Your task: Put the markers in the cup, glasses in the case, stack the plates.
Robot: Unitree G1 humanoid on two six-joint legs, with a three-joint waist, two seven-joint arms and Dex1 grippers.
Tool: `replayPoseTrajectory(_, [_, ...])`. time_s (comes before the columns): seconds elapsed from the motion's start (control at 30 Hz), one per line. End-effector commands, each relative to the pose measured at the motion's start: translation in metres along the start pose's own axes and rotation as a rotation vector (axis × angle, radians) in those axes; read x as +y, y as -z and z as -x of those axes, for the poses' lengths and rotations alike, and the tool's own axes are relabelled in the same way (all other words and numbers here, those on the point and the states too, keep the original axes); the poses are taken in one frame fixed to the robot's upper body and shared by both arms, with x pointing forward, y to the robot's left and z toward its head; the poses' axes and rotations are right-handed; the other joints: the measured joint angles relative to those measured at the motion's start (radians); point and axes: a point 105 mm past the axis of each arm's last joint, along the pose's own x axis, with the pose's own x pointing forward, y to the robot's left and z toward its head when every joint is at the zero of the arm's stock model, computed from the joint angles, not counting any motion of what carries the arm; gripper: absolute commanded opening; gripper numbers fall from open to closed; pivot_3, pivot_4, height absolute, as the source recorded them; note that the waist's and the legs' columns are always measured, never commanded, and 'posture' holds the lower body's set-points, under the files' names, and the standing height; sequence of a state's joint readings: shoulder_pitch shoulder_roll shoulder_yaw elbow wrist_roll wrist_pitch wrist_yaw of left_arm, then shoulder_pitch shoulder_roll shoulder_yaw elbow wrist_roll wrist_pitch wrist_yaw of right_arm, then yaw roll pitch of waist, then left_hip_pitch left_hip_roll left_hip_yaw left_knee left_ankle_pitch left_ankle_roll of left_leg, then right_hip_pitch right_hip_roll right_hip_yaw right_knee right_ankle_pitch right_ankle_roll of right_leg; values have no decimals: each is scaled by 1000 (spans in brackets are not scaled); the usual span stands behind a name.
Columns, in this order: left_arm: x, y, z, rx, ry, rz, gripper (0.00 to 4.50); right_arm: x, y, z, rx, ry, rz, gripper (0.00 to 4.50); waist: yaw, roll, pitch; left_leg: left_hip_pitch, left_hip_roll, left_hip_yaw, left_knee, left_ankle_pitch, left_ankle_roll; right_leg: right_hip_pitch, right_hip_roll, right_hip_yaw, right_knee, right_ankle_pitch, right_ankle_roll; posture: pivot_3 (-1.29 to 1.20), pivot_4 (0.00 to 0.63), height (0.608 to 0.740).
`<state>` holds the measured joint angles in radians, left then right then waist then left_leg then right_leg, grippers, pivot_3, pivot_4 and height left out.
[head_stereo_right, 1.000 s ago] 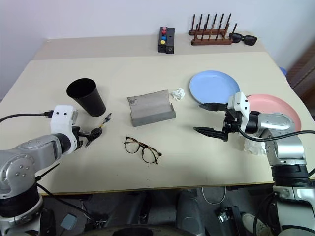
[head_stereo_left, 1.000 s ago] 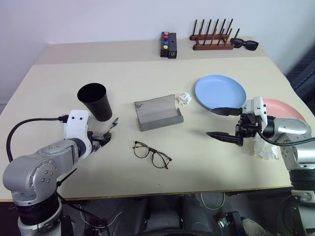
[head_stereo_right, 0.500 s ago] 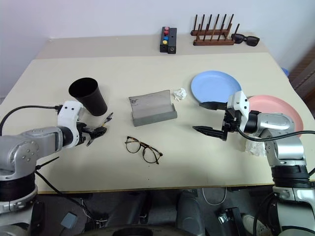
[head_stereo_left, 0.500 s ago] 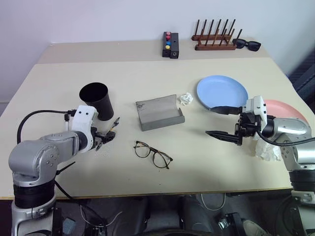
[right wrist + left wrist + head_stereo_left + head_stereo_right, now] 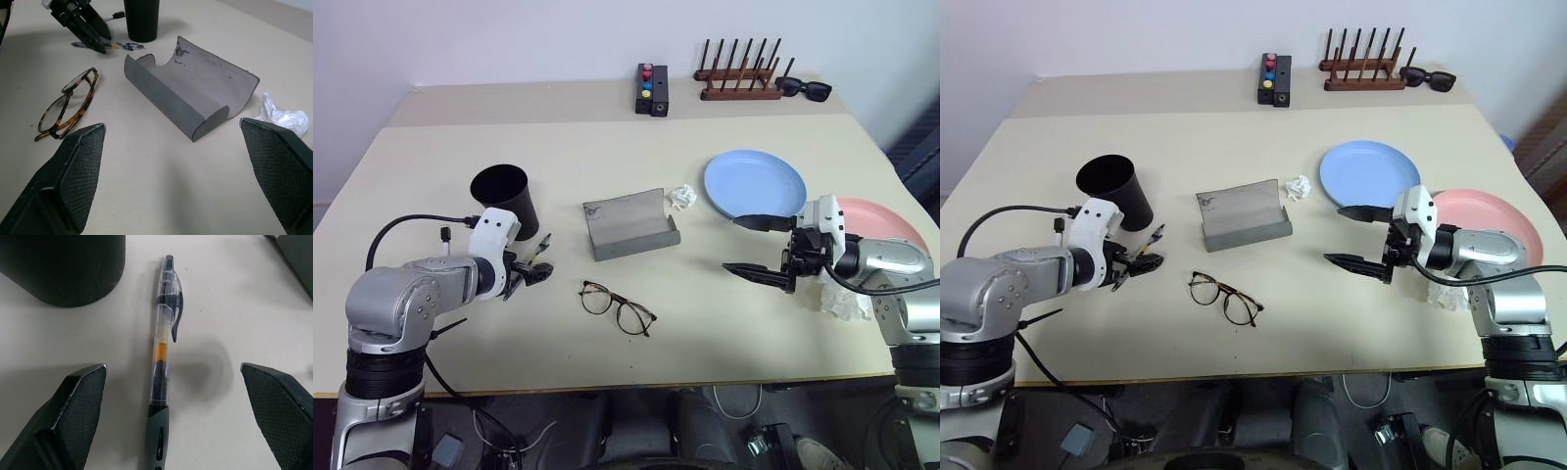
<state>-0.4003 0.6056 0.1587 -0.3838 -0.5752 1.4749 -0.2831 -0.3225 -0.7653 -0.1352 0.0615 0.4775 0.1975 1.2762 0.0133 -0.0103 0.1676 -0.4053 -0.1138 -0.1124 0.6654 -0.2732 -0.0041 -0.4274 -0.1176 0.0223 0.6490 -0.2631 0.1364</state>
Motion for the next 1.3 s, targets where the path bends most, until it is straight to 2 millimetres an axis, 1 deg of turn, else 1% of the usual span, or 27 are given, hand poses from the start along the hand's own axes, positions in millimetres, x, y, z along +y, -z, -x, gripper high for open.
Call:
replayPoseTrajectory(0.03, [-1,-5,1,-10,-7,-10,3718,-2,-16,6,-27,13,70,4500,-1,0,0,0,0,0,0,0,0,0,0,0,0,0,0,0,150,740])
replayPoseTrajectory(0.07, [-1,-5,1,-10,-12,-8,3335,-2,-16,6,-27,14,71,4500,-1,0,0,0,0,0,0,0,0,0,0,0,0,0,0,0,150,740])
replayPoseTrajectory(0.1, [-1,-5,1,-10,-14,-7,2838,-2,-16,6,-27,15,71,4500,-1,0,0,0,0,0,0,0,0,0,0,0,0,0,0,0,150,740])
replayPoseTrajectory(0.13, [-1,-5,0,-10,-16,-8,2246,-2,-16,6,-27,16,71,4500,-1,0,0,0,0,0,0,0,0,0,0,0,0,0,0,0,150,740])
replayPoseTrajectory(0.27, [-1,-3,0,2,-20,-6,330,-2,-16,6,-29,18,72,4500,-1,0,0,0,0,0,0,0,0,0,0,0,0,0,0,0,150,740])
replayPoseTrajectory(0.3, [-1,-2,0,5,-22,-1,68,-2,-16,5,-29,18,73,4500,0,0,0,0,0,0,0,0,0,0,0,0,0,0,0,0,150,740])
replayPoseTrajectory(0.4, [2,0,1,12,-37,-2,68,-3,-16,5,-29,21,74,4500,-1,0,0,0,0,0,0,0,0,0,0,0,0,0,0,0,150,740])
replayPoseTrajectory(0.5, [0,1,2,9,-24,-7,68,-3,-18,4,-30,21,75,4500,-1,0,0,0,0,0,0,0,0,0,0,0,0,0,0,0,150,740])
replayPoseTrajectory(0.7, [-26,-10,12,-85,96,-137,68,-4,-20,0,-34,24,79,4500,-1,0,0,0,0,0,0,0,0,0,0,0,0,0,0,0,150,740])
replayPoseTrajectory(0.77, [-45,-8,17,-103,189,-201,68,-4,-21,-2,-38,25,82,4500,-1,0,0,0,0,0,0,0,0,0,0,0,0,0,0,0,150,740])
replayPoseTrajectory(0.83, [-55,-5,21,-108,240,-245,68,-5,-22,-3,-41,25,84,4500,-1,0,0,0,0,0,0,0,0,0,0,0,0,0,0,0,150,740])
replayPoseTrajectory(0.93, [-65,-24,29,-263,253,-293,68,-6,-23,-5,-47,25,84,4500,0,0,0,0,0,0,0,0,0,0,0,0,-1,0,0,0,150,740])
replayPoseTrajectory(1.0, [-61,-49,36,-448,183,-300,68,-7,-24,-6,-50,25,77,4500,0,0,0,0,0,0,0,0,0,0,0,0,-1,0,0,0,150,740])
replayPoseTrajectory(1.07, [-55,-77,50,-674,68,-334,68,-8,-25,-7,-56,20,69,4500,0,0,0,0,0,0,0,0,0,1,0,0,-2,0,0,0,150,740])
replayPoseTrajectory(1.1, [-54,-86,56,-742,41,-335,68,-8,-26,-7,-60,17,67,4500,0,0,0,0,0,0,0,0,0,1,0,0,-2,0,0,0,150,740])
replayPoseTrajectory(1.13, [-53,-91,59,-773,31,-328,68,-8,-27,-8,-62,13,66,4500,0,0,0,0,0,0,0,0,0,1,0,0,-2,0,0,0,150,740])
replayPoseTrajectory(1.2, [-58,-101,62,-791,95,-320,68,-8,-27,-9,-65,7,64,4500,1,0,0,0,0,0,0,0,0,1,0,0,-2,0,0,0,150,740])
replayPoseTrajectory(1.3, [-54,-126,79,-925,144,-230,68,-7,-27,-11,-67,-12,59,4500,2,0,0,0,0,0,0,0,0,1,0,-1,-2,0,0,0,150,740])
